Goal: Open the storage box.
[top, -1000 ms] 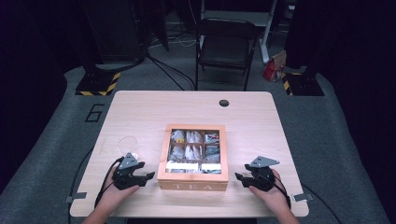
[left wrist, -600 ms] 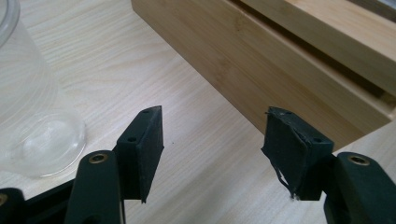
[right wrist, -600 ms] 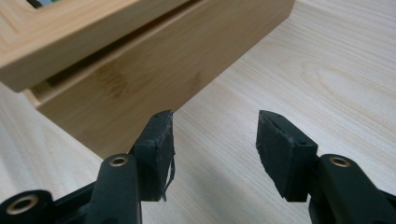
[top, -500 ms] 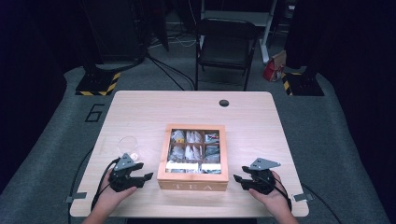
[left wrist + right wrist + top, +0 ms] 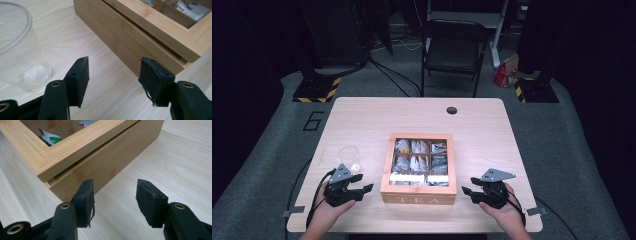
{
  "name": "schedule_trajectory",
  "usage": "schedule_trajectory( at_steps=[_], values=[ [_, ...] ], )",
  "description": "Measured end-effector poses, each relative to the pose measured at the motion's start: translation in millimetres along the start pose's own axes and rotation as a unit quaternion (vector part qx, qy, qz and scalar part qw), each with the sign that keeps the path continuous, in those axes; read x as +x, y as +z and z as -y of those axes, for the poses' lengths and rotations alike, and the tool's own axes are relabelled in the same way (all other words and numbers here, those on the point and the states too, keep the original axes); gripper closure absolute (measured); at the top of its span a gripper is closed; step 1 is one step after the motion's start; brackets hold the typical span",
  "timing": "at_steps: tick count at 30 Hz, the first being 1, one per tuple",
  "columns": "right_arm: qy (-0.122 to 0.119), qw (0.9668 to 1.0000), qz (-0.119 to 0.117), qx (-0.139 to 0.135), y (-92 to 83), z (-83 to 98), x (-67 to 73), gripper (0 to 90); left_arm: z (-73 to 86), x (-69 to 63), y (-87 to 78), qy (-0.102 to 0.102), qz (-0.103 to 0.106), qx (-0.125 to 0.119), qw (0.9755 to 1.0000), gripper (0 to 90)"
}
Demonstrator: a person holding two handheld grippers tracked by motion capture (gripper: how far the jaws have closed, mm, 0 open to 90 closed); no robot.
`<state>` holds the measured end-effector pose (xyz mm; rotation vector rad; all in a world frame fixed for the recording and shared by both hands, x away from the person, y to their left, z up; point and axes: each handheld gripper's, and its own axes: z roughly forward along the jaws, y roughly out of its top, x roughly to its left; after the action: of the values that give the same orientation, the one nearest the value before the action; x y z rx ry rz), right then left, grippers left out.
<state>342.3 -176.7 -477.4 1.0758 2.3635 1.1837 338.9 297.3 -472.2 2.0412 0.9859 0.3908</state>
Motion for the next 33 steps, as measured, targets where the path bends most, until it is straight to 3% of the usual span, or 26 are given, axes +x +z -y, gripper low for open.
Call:
schedule_trajectory(
  at_steps=[11, 14, 21, 33],
  values=[
    [-0.001, 1.0, -0.007, -0.006, -11.3, -4.8, 7.4, 49.7, -3.6, -2.6, -9.6, -0.001, -0.003, -0.006, 1.0, 41.1],
    [0.008, 0.9999, -0.008, -0.011, -18.0, -8.0, 8.1, 50.2, -5.9, -5.8, -16.1, -0.004, 0.005, -0.006, 1.0, 42.0],
    [0.001, 0.9998, -0.016, -0.008, -25.9, -11.9, 15.0, 50.2, -7.1, -13.7, -21.8, 0.003, 0.016, -0.006, 0.9999, 43.1],
    [-0.009, 0.9993, -0.035, -0.008, -24.6, -6.3, 29.6, 49.2, -4.7, -24.9, -23.4, 0.014, 0.023, -0.005, 0.9996, 47.1]
  ],
)
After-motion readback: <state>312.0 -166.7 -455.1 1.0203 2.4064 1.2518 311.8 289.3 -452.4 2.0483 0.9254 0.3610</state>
